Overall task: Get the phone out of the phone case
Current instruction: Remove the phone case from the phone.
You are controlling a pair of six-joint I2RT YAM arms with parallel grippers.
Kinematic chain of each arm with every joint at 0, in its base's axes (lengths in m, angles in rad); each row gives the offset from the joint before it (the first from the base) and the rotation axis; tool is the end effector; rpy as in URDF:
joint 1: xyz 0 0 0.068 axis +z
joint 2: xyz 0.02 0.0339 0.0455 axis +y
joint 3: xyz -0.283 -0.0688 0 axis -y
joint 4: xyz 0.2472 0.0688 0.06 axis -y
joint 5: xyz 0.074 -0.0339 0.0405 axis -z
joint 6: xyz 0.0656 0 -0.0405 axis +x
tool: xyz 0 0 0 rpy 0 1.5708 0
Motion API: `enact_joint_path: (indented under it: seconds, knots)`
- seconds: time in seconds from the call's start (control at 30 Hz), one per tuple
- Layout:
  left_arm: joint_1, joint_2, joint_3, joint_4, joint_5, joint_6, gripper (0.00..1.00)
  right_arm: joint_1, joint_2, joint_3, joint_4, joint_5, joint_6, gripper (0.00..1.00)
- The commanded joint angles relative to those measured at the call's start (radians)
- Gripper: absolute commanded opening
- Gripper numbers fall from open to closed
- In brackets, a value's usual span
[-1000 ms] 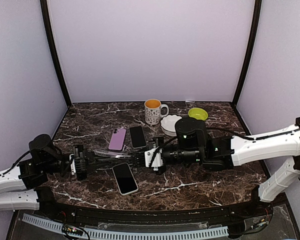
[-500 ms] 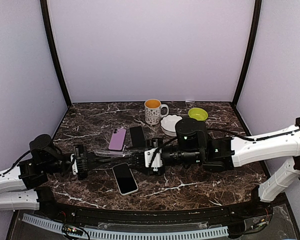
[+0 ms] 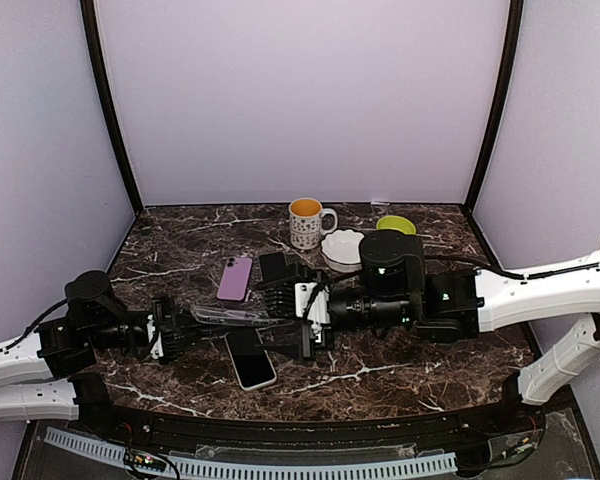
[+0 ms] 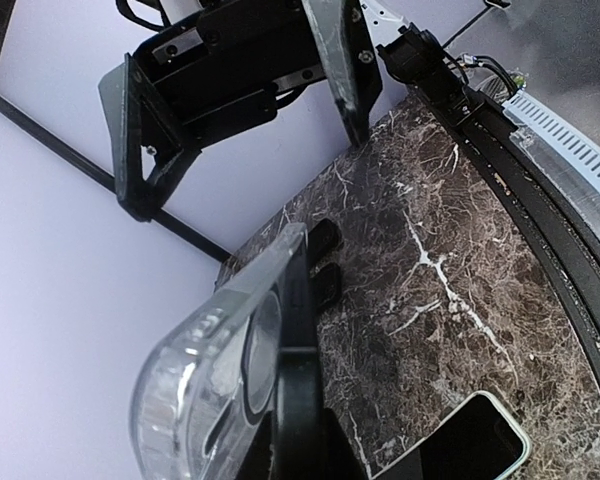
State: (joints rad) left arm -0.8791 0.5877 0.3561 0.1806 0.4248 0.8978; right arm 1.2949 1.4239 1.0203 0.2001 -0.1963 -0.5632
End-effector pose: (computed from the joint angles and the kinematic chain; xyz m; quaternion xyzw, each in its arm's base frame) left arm 0.0892 -0.1501 0.2652 0.6415 0.3342 -0.1465 0.6748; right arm 0.0871 0.3546 0.3236 -0.6551 0.4123 0.2958 0.5598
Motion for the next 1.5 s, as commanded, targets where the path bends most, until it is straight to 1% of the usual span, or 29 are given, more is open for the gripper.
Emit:
enact_joint_path:
  seconds: [0.0, 0.07, 0.2, 0.3, 0.47, 0.57, 0.73, 0.97, 1.47]
  knots:
    - [0.004, -0.005, -0.007, 0.052, 0.000, 0.023, 0.00, 0.023, 0.008, 0.051, 0.062, -0.001, 0.190, 0.85]
    - [0.004, 0.001, -0.005, 0.052, -0.004, 0.020, 0.00, 0.038, 0.027, 0.078, 0.077, 0.066, 0.262, 0.83]
    - [0.003, 0.026, 0.001, 0.053, -0.024, 0.004, 0.00, 0.061, 0.069, 0.166, 0.015, 0.169, 0.313, 0.80]
    - [0.003, 0.040, 0.006, 0.050, -0.032, -0.002, 0.00, 0.063, 0.096, 0.226, -0.045, 0.180, 0.341, 0.76]
    - [0.004, 0.051, 0.010, 0.046, -0.044, -0.007, 0.00, 0.066, 0.146, 0.316, -0.175, 0.163, 0.330, 0.72]
    - [0.004, 0.058, 0.015, 0.039, -0.048, -0.008, 0.00, 0.068, 0.182, 0.372, -0.258, 0.186, 0.329, 0.68]
    - [0.004, 0.062, 0.016, 0.038, -0.055, -0.012, 0.00, 0.083, 0.236, 0.440, -0.332, 0.254, 0.323, 0.64]
    - [0.005, 0.062, 0.019, 0.039, -0.051, -0.017, 0.00, 0.096, 0.285, 0.482, -0.375, 0.288, 0.311, 0.59]
    - [0.005, 0.061, 0.020, 0.036, -0.040, -0.018, 0.00, 0.104, 0.324, 0.513, -0.380, 0.330, 0.288, 0.47]
